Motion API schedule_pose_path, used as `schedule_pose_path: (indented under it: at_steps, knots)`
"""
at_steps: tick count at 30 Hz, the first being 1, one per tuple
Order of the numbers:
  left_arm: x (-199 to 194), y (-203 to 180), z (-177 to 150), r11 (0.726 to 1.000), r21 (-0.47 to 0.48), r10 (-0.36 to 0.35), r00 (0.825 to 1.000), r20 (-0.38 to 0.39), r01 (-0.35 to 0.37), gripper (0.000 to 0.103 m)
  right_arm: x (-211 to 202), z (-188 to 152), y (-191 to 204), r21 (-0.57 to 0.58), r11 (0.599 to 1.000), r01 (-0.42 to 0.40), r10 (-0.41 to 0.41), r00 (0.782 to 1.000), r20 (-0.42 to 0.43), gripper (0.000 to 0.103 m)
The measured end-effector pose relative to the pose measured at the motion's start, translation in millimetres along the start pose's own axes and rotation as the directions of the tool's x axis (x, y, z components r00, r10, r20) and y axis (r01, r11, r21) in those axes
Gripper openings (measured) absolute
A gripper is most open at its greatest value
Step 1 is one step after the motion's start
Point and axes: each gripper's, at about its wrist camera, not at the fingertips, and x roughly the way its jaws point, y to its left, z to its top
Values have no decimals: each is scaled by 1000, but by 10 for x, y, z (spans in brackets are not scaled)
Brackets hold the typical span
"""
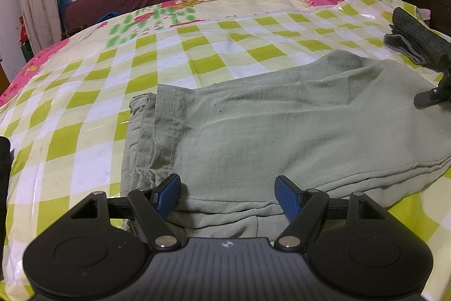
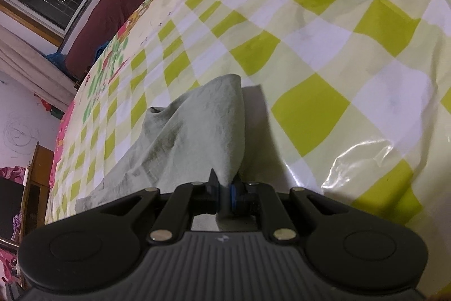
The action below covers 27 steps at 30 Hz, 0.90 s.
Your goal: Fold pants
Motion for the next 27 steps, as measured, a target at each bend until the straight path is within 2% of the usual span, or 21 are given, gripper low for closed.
schedule_pose_path:
  at_steps: [3, 6, 10, 13, 18, 23, 27]
  knots:
    - [7, 10, 0, 1000, -5, -4, 1000, 3, 4, 87, -35, 16, 18, 30, 999, -26, 26, 1000, -4, 8]
    - [8, 19, 4, 1000, -10, -11, 1000, 0, 11, 87, -133, 40, 228, 4, 998, -58, 58, 998, -7, 8]
    - [-17, 71, 17, 999, -26, -28, 1000, -1, 28, 87, -223, 56, 758, -91, 991, -102, 101, 995, -23, 8]
    - [-112, 197, 31, 995, -83, -59, 998, 28, 61, 87, -183, 6, 1220, -175, 977, -123, 116, 992, -46, 9]
    - [-260, 470, 17, 967, -212, -131, 990, 59, 140, 87, 153, -225, 1905, -291, 943, -160, 131, 985, -114, 9]
    - [-413, 657, -27, 958, -269, -76, 993, 95, 99, 87, 666, -575, 2400, -371, 913, -168, 88, 971, -222, 9]
    - [-406, 780, -72, 944, -313, -87, 994, 71, 105, 87, 951, -879, 2646, -422, 890, -174, 50, 956, -287, 9]
